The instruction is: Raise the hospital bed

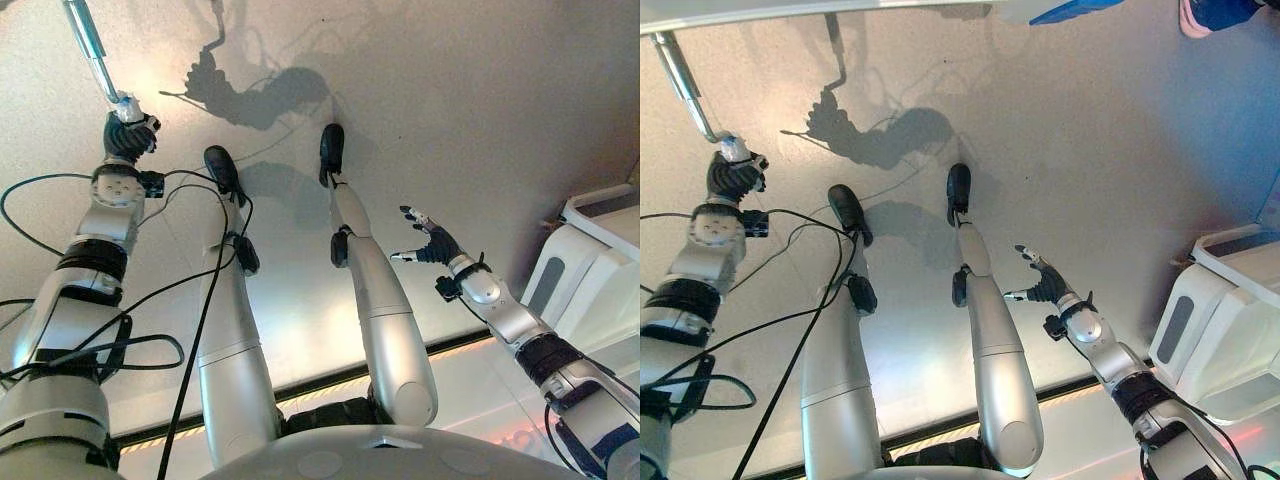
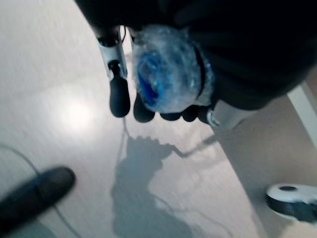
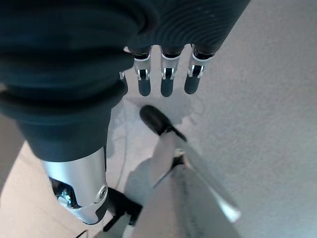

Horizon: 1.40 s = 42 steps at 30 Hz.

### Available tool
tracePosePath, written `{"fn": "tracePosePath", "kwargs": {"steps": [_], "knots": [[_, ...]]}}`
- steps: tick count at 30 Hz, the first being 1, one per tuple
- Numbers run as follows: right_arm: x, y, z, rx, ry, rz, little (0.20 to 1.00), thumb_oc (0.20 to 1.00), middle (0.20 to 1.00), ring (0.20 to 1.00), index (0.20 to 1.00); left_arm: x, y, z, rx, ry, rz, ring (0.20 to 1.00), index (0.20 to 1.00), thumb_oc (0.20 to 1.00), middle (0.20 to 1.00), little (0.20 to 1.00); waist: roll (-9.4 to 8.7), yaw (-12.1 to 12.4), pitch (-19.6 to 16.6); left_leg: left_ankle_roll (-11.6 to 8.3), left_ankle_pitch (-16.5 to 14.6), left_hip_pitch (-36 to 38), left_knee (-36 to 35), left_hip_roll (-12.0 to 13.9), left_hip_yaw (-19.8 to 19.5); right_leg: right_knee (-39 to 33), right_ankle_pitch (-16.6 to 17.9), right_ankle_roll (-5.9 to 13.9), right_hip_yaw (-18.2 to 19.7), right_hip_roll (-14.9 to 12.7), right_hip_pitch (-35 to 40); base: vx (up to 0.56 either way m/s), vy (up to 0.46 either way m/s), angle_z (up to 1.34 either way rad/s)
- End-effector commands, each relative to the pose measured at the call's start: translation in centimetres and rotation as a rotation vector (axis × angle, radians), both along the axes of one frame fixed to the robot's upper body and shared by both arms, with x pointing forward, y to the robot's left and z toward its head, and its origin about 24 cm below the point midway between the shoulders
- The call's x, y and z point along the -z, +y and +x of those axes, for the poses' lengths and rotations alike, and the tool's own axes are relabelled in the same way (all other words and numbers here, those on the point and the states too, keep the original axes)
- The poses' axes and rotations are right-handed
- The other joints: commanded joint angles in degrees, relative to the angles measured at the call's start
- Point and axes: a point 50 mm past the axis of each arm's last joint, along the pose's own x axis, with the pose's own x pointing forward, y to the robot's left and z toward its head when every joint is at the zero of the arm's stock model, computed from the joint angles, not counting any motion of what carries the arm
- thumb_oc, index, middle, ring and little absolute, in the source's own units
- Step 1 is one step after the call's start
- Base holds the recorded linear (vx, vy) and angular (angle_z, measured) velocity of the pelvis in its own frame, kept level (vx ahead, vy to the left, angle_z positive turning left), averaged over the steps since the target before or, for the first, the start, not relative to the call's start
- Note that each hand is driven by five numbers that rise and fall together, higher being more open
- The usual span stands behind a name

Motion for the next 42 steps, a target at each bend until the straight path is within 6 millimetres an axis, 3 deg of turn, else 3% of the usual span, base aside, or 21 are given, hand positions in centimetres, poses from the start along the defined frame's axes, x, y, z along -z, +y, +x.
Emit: {"fn": "tracePosePath", "kwargs": {"steps": [1, 2, 4, 5, 6, 7, 9, 10, 13, 14, 16, 17, 21, 26, 30, 32, 37, 38, 39, 42], "knots": [[0.2, 0.1, -0.5, -0.014, 0.01, -0.012, 1.0, 1.0, 1.0, 1.0, 1.0, 0.7, -3.6, 0.8, 0.128, 0.035, 0.066, 0.2, 0.2, 0.2, 0.2, 0.2, -2.17, -1.3, -0.6, -0.23, -1.9, 5.9, -2.4, -2.6, 1.8, 3.8, -3.6, 6.54, 1.9, -1.8, 1.1, -0.03, -0.172, -0.05], [0.2, 0.2, -0.4, -0.012, 0.01, -0.016, 1.0, 1.0, 1.0, 1.0, 1.0, 0.7, -4.1, 1.0, 0.144, 0.035, 0.063, 0.2, 0.2, 0.2, 0.2, 0.2, -2.31, -1.6, -0.6, -0.38, -1.6, 6.1, -2.7, -2.5, 2.0, 4.0, -3.5, 6.49, 2.0, -1.6, 1.1, -0.04, -0.127, -0.04], [0.0, 0.0, -0.1, -0.005, 0.003, -0.03, 1.0, 1.0, 1.0, 1.0, 1.0, 0.0, -7.2, 1.2, 0.265, -0.016, 0.076, 0.2, 0.2, 0.2, 0.2, 0.2, -2.52, -2.2, -0.6, -0.76, -0.7, 7.6, -4.0, -2.0, 2.5, 4.1, -3.3, 6.55, 2.1, -0.7, 1.5, -0.04, -0.158, -0.06], [0.0, 0.0, -0.1, -0.005, 0.003, -0.03, 1.0, 1.0, 1.0, 1.0, 1.0, 0.0, -7.2, 1.2, 0.265, -0.016, 0.076, 0.2, 0.2, 0.2, 0.2, 0.2, -2.55, -2.2, -0.6, -0.76, -0.7, 7.7, -4.1, -2.0, 2.5, 4.1, -3.3, 6.55, 2.1, -0.7, 1.5, -0.03, -0.157, -0.09], [-0.2, -0.4, -0.2, 0.007, -0.004, -0.037, 1.0, 1.0, 1.0, 1.0, 1.0, -1.2, -9.6, 0.8, 0.382, -0.078, 0.097, 0.2, 0.2, 0.2, 0.2, 0.2, -2.19, -2.3, -0.6, -1.1, 0.1, 9.0, -5.2, -1.8, 2.6, 4.4, -3.4, 6.6, 2.0, -0.4, 1.9, -0.02, -0.105, -0.09], [-0.1, -0.4, -0.2, 0.007, -0.004, -0.037, 1.0, 1.0, 1.0, 1.0, 1.0, -1.1, -9.6, 0.8, 0.382, -0.078, 0.097, 0.2, 0.2, 0.2, 0.2, 0.2, -2.21, -2.3, -0.6, -1.11, 0.2, 9.0, -5.3, -1.8, 2.6, 4.3, -3.4, 6.6, 2.0, -0.4, 2.0, -0.04, -0.143, -0.05], [-0.2, -1.0, -0.4, 0.023, -0.008, -0.052, 1.0, 1.0, 1.0, 1.0, 1.0, -2.1, -11.0, -0.2, 0.478, -0.147, 0.066, 0.2, 0.2, 0.2, 0.2, 0.2, -1.43, -2.2, -0.6, -1.47, 1.3, 10.4, -7.2, -1.8, 2.6, 4.4, -3.6, 6.62, 1.7, 0.0, 2.5, -0.03, -0.134, 0.01], [0.1, -2.0, -0.6, 0.053, 0.003, -0.075, 1.0, 1.0, 1.0, 1.0, 1.0, -3.2, -12.3, -1.5, 0.592, -0.209, 0.05, 0.2, 0.2, 0.2, 0.2, 0.2, -0.16, -1.6, -0.6, -1.83, 2.4, 11.7, -9.0, -1.9, 2.4, 4.6, -3.9, 6.54, 1.4, 0.3, 3.1, -0.02, -0.14, 0.04], [0.3, -2.5, -0.8, 0.068, 0.014, -0.087, 1.0, 1.0, 1.0, 1.0, 1.0, -3.3, -12.3, -2.3, 0.625, -0.223, 0.03, 0.2, 0.2, 0.2, 0.2, 0.2, 0.37, -1.5, -0.6, -1.99, 2.8, 12.4, -9.6, -1.9, 2.3, 4.8, -4.2, 6.4, 1.2, 0.4, 3.4, -0.02, -0.085, 0.05], [0.9, -3.4, -1.3, 0.102, 0.036, -0.097, 1.0, 1.0, 1.0, 1.0, 1.0, -4.2, -12.2, -3.8, 0.697, -0.268, 0.009, 0.2, 0.2, 0.2, 0.2, 0.2, 1.42, -1.1, -0.6, -2.26, 3.4, 13.6, -10.9, -2.1, 2.3, 5.0, -4.4, 6.34, 0.9, 0.5, 4.2, -0.02, -0.09, 0.0], [1.9, -5.0, -2.1, 0.154, 0.081, -0.111, 1.0, 1.0, 1.0, 1.0, 1.0, -5.0, -11.5, -6.1, 0.775, -0.299, -0.02, 0.2, 0.2, 0.2, 0.2, 0.2, 2.71, -0.2, -0.6, -2.52, 4.1, 15.0, -11.8, -2.1, 1.9, 5.5, -5.0, 6.05, 0.3, 0.6, 5.1, -0.03, -0.1, -0.01], [1.9, -5.0, -2.1, 0.154, 0.081, -0.111, 1.0, 1.0, 1.0, 1.0, 1.0, -5.0, -11.5, -6.1, 0.775, -0.299, -0.02, 0.2, 0.2, 0.2, 0.2, 0.2, 2.7, -0.2, -0.6, -2.52, 4.1, 15.1, -11.8, -2.2, 1.9, 5.5, -5.0, 6.05, 0.3, 0.6, 5.2, -0.03, -0.079, -0.04], [3.6, -7.4, -3.7, 0.246, 0.163, -0.12, 1.0, 1.0, 1.0, 1.0, 1.0, -5.1, -8.8, -9.4, 0.797, -0.292, -0.017, 0.2, 0.2, 0.2, 0.2, 0.2, 4.89, 1.9, -0.6, -2.71, 4.7, 16.8, -12.0, -2.6, 1.0, 6.8, -5.9, 5.75, -1.0, -0.2, 7.0, -0.02, -0.047, -0.02], [4.4, -8.5, -4.7, 0.286, 0.201, -0.112, 1.0, 1.0, 1.0, 1.0, 1.0, -4.8, -6.5, -11.6, 0.768, -0.249, 0.009, 0.2, 0.2, 0.2, 0.2, 0.2, 6.19, 3.7, -0.6, -2.51, 4.8, 17.6, -12.0, -3.2, 0.4, 6.9, -5.9, 5.89, -2.1, -1.3, 8.2, -0.01, 0.022, 0.2], [5.2, -9.2, -5.8, 0.322, 0.235, -0.098, 1.0, 1.0, 1.0, 1.0, 1.0, -3.9, -2.9, -13.1, 0.632, -0.188, 0.041, 0.2, 0.2, 0.2, 0.2, 0.2, 7.27, 6.3, -0.6, -2.2, 5.1, 18.2, -12.6, -4.4, -0.6, 6.0, -5.3, 6.44, -3.5, -2.7, 10.2, -0.01, 0.081, 0.15], [5.2, -9.2, -5.8, 0.322, 0.237, -0.093, 1.0, 1.0, 1.0, 1.0, 1.0, -3.6, -2.2, -13.2, 0.592, -0.184, 0.033, 0.2, 0.2, 0.2, 0.2, 0.2, 7.35, 6.6, -0.6, -2.14, 5.1, 18.4, -12.9, -4.6, -0.7, 5.7, -5.1, 6.6, -4.0, -3.0, 10.6, -0.01, 0.086, 0.16], [4.8, -8.6, -5.4, 0.299, 0.214, -0.063, 1.0, 1.0, 1.0, 1.0, 1.0, -1.8, 2.5, -12.6, 0.324, -0.137, 0.065, 0.2, 0.2, 0.2, 0.2, 0.2, 6.62, 7.7, -0.6, -1.65, 4.5, 17.1, -11.9, -5.3, -1.0, 5.0, -4.5, 7.04, -4.7, -4.2, 11.0, 0.0, 0.121, 0.11], [4.8, -8.6, -5.4, 0.3, 0.213, -0.063, 1.0, 1.0, 1.0, 1.0, 1.0, -1.8, 2.5, -12.5, 0.324, -0.137, 0.065, 0.2, 0.2, 0.2, 0.2, 0.2, 6.63, 7.7, -0.6, -1.64, 4.5, 17.1, -11.9, -5.3, -1.0, 5.0, -4.5, 7.04, -4.7, -4.2, 11.0, 0.0, 0.118, 0.07], [4.4, -8.0, -5.0, 0.277, 0.196, -0.054, 1.0, 1.0, 1.0, 1.0, 1.0, -0.9, 4.2, -12.1, 0.214, -0.11, 0.07, 0.2, 0.2, 0.2, 0.2, 0.2, 5.69, 7.4, -0.6, -1.52, 4.2, 16.1, -11.3, -5.3, -0.9, 4.4, -4.2, 7.11, -4.8, -4.3, 10.9, 0.0, 0.08, 0.06], [4.1, -7.5, -4.5, 0.256, 0.18, -0.047, 1.0, 1.0, 1.0, 1.0, 1.0, -0.4, 5.4, -11.1, 0.111, -0.106, 0.068, 0.2, 0.2, 0.2, 0.2, 0.2, 4.74, 7.1, -0.6, -1.52, 3.8, 15.3, -11.0, -5.1, -0.9, 3.2, -3.6, 7.24, -4.5, -4.3, 10.9, 0.01, 0.098, 0.02]]}}
